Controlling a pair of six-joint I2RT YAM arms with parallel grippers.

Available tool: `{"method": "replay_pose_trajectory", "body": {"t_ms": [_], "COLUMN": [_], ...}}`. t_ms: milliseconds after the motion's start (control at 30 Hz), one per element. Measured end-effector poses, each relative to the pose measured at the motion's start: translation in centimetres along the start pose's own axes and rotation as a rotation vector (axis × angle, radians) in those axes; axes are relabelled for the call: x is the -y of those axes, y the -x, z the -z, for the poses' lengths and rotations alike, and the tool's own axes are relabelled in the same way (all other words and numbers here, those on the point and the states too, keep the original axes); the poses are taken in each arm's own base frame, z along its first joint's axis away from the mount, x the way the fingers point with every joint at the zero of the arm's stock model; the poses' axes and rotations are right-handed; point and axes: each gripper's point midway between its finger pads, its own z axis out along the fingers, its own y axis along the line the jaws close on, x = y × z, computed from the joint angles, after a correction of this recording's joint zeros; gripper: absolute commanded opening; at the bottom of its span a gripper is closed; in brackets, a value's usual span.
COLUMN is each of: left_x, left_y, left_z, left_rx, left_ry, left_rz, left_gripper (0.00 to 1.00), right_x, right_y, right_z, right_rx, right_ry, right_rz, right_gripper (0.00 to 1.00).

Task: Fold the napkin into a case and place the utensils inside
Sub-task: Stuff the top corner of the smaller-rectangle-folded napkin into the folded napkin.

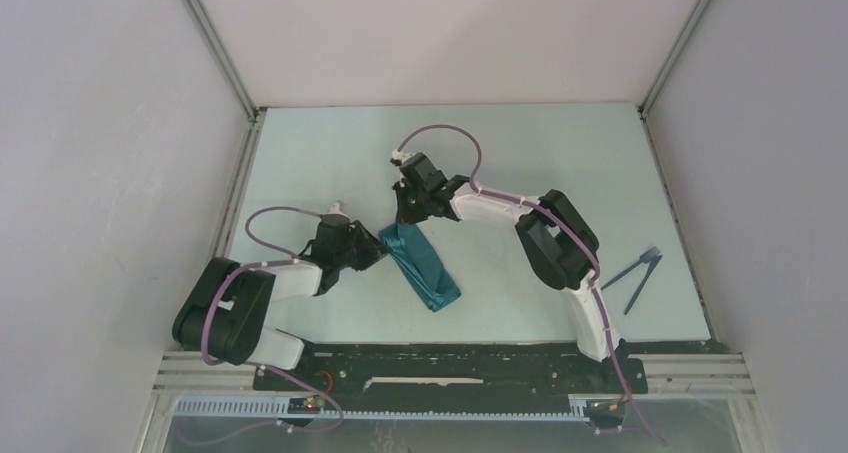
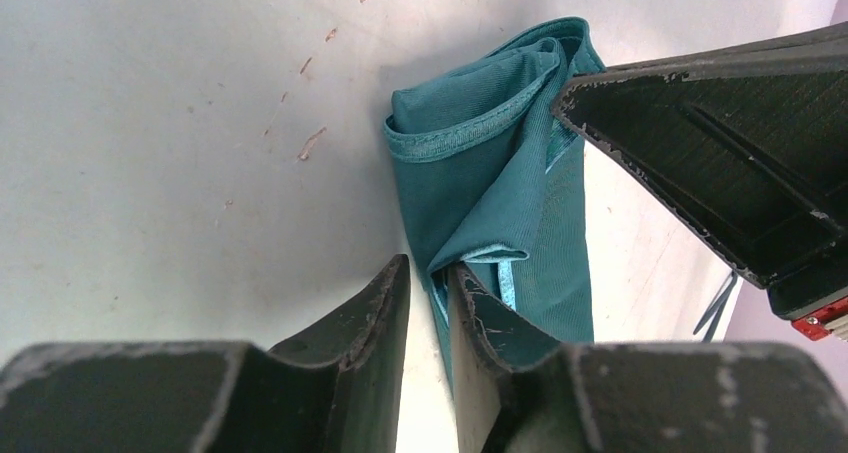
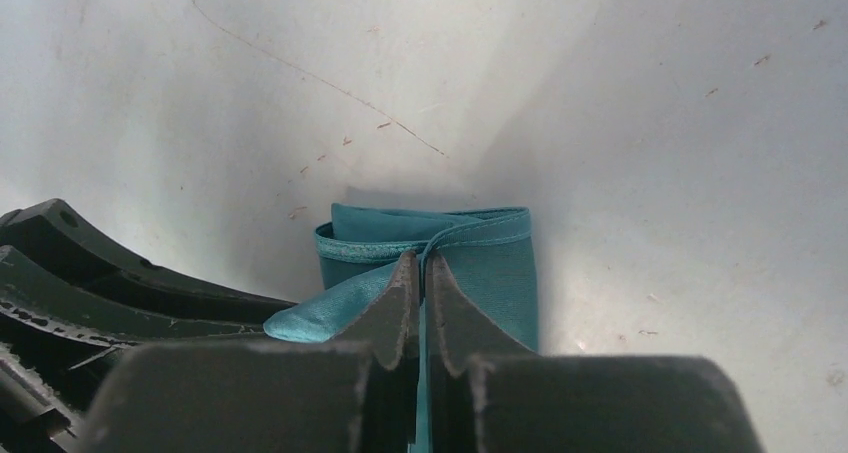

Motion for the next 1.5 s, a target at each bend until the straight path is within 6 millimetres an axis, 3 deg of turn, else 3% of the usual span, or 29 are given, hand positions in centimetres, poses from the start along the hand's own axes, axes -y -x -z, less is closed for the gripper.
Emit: {"method": "replay_pose_trajectory", "body": {"t_ms": [300, 500, 733, 867, 967, 1267, 1500], "left_x": [0.2, 0.4, 1.1, 1.6, 1.3, 0.1, 1.0], "left_y": [0.2, 0.2, 0.4, 1.1, 1.5, 0.1, 0.7], "left_z": [-0.3, -0.2, 2.4, 3.3, 3.3, 1.3, 1.1], "left_rx": [0.006, 0.002, 0.025, 0.043, 0.046, -0.040, -0.018], "left_ry": [-0.013, -0.024, -0.052, -0.078, -0.075, -0.067, -0.111], "left_rz": [-0.001, 0.000, -0.023, -0.014, 0.001, 0.034, 0.022], "left_gripper": [0.26, 0.37, 0.51, 0.50, 0.42, 0.26, 0.33], "right_x": [-1.9, -2.8, -2.4, -1.5, -1.5, -1.8, -2.2], "right_y": [-0.4, -0.6, -0.6, -0.8, -0.5, 0.0, 0.0], "right_z": [0.7, 1.4, 1.4, 1.5, 1.6, 1.7, 1.9], "right_rx": [-0.023, -0.035, -0.042, -0.047, -0.045, -0.034, -0.040], "right_ry": [0.094, 0.181, 0.243, 0.258, 0.270, 0.301, 0.321], "right_rz": [-0.040, -0.120, -0.190, -0.222, -0.235, -0.239, -0.237], "right_gripper": [0.00, 0.00, 0.00, 0.00, 0.00, 0.00, 0.00]}}
